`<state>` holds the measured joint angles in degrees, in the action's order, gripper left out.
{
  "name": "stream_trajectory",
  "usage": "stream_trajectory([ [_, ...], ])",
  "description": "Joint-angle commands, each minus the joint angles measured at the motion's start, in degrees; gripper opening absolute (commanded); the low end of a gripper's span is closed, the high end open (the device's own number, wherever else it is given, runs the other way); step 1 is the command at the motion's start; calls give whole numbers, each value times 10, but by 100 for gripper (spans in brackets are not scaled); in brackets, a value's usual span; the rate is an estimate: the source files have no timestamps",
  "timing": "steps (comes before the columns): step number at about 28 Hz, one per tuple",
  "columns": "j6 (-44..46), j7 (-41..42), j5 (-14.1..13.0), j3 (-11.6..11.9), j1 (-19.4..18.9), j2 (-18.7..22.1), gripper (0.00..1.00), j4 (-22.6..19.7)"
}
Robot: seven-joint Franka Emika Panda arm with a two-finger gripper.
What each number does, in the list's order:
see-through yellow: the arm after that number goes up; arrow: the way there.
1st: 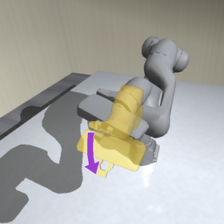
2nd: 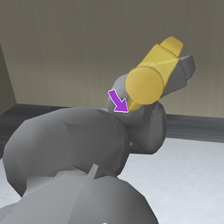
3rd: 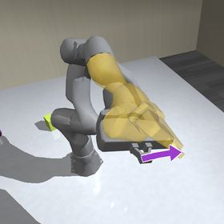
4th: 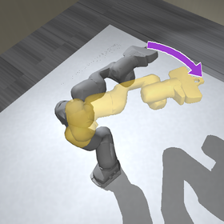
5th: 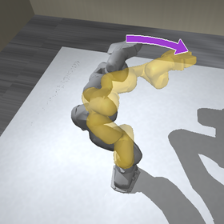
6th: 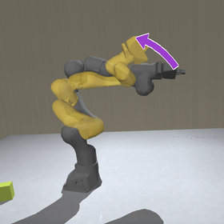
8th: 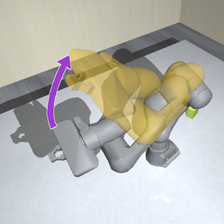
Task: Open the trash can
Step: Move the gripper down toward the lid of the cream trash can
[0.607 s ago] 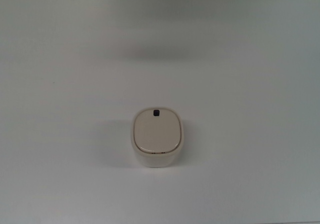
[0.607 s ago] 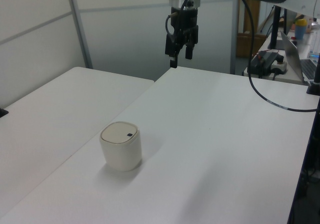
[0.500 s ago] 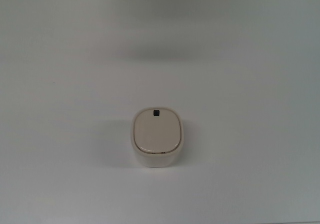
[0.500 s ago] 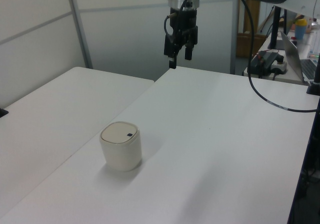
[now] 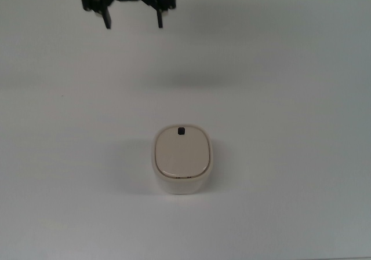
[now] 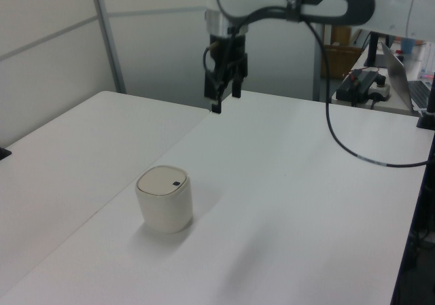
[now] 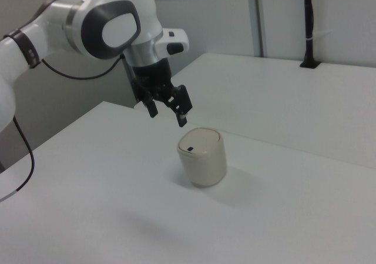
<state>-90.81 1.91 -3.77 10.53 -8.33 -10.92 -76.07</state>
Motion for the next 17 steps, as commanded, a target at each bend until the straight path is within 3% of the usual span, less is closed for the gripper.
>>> stream_trajectory([
  [1, -37, -41, 14, -15, -4, -16, 80, -7],
  [2, -44, -48, 13, -16, -4, -17, 71, -7],
  [3, -54, -66, 12, -16, -5, -23, 54, -7],
  [8, -64, -86, 13, -16, -6, -37, 18, -4],
  [9, -73, -93, 12, -17, -6, -44, 7, -4],
  [11, -86, -108, 14, -23, -6, -46, 1, -4],
  [17, -112, -126, 36, -39, -6, -74, 0, -4],
])
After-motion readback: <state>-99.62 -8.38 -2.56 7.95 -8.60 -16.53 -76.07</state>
